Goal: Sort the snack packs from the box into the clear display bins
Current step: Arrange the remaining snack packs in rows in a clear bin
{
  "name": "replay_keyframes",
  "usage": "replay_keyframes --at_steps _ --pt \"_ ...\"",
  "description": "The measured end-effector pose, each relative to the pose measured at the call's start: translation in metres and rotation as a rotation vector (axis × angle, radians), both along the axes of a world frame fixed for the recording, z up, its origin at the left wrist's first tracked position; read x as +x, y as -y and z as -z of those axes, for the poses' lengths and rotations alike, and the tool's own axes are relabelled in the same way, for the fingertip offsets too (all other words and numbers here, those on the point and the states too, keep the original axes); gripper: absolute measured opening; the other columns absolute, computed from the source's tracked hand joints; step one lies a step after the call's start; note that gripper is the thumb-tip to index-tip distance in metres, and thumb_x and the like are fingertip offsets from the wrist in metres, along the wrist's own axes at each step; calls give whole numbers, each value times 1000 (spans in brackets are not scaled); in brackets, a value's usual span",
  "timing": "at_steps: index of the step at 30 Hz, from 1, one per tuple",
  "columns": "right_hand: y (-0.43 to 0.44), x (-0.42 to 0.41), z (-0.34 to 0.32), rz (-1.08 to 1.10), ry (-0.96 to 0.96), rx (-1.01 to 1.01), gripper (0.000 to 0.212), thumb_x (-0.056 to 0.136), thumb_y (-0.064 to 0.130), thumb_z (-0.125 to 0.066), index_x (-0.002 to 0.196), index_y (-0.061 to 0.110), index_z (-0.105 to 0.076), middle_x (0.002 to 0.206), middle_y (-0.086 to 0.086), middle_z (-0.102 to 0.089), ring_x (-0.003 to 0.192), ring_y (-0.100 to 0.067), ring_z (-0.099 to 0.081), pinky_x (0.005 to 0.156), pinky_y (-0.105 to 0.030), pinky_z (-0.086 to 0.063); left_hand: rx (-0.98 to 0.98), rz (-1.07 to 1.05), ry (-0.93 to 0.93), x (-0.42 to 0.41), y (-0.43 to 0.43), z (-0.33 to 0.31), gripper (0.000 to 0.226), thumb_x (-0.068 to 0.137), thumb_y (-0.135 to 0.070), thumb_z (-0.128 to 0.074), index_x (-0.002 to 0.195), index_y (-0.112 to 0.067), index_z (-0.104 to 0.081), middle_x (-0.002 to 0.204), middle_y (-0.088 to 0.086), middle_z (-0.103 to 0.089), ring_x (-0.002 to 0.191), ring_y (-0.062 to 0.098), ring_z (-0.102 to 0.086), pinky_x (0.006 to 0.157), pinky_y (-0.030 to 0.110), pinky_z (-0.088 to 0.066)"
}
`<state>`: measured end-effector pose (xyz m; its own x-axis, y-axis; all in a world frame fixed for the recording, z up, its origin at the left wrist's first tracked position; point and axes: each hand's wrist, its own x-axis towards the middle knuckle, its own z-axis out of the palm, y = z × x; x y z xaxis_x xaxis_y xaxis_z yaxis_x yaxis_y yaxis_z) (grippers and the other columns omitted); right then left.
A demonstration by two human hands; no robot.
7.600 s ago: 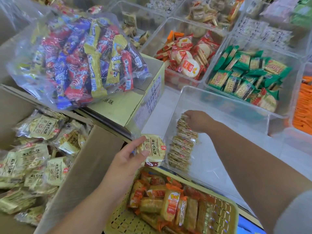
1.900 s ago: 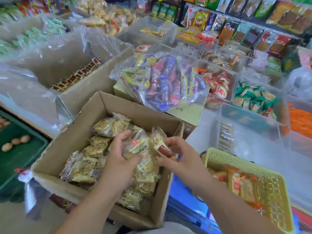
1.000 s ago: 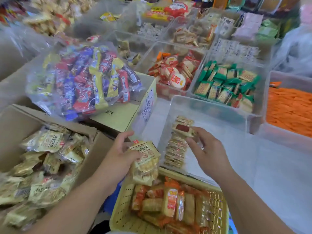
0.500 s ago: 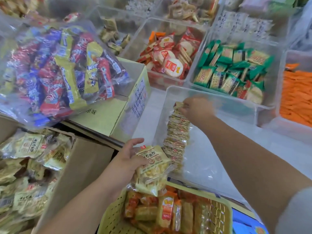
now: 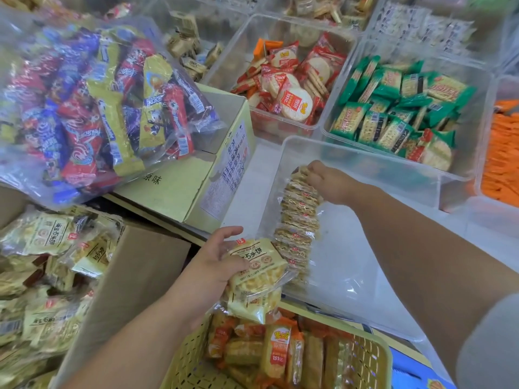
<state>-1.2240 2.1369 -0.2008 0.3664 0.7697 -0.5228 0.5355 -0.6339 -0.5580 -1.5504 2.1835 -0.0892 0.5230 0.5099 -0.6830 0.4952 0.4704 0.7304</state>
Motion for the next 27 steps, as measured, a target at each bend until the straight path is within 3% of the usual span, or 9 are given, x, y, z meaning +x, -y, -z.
replay_keyframes --at_steps 5,9,14,19,21,24,27 --pt "-11 4 0 -72 105 -60 59 103 59 -35 147 23 -48 150 -7 -52 136 -31 -46 107 -36 -35 12 21 -22 0 -1 1 52 94 -7 -65 127 -46 -59 133 -1 -58 71 4 -70 51 17 -49" --pt "-22 -2 -3 -113 178 -119 62 103 61 -30 146 22 -52 150 -7 -51 137 -32 -45 110 -38 -35 19 24 -14 -1 -1 1 52 94 -9 -66 126 -49 -58 135 -1 -58 77 7 -70 52 16 -49" --pt "-31 -13 0 -112 280 -170 64 104 59 -24 147 18 -49 150 -9 -51 137 -33 -45 112 -43 -36 -4 -14 0 -2 -1 0 53 93 -8 -69 130 -45 -57 131 1 -59 71 8 -74 51 21 -53" --pt "-13 -29 -5 175 311 -26 66 96 69 -38 141 21 -48 132 -11 -63 117 -34 -59 85 -39 -47 -14 -106 65 -7 0 -1 58 92 -8 -71 136 -42 -52 109 -3 -75 70 16 -75 48 25 -52" --pt "2 -39 -14 249 293 33 67 95 69 -42 144 23 -44 138 -11 -59 119 -34 -59 90 -43 -51 -12 -133 95 -7 1 -4 63 90 -11 -73 138 -43 -47 105 -6 -77 75 17 -76 50 26 -54" --pt "34 -58 -35 307 274 165 61 98 61 -46 146 24 -46 147 -8 -51 131 -31 -50 104 -46 -45 -13 -206 132 -6 1 -12 77 71 -24 -84 136 -45 -47 114 5 -74 85 20 -77 57 27 -57" --pt "71 -87 -67 344 134 326 46 99 55 -48 136 29 -56 136 4 -60 123 -18 -57 100 -40 -48 32 -196 131 -4 5 -18 92 61 -26 -95 134 -53 -46 124 7 -69 101 23 -75 75 39 -62"
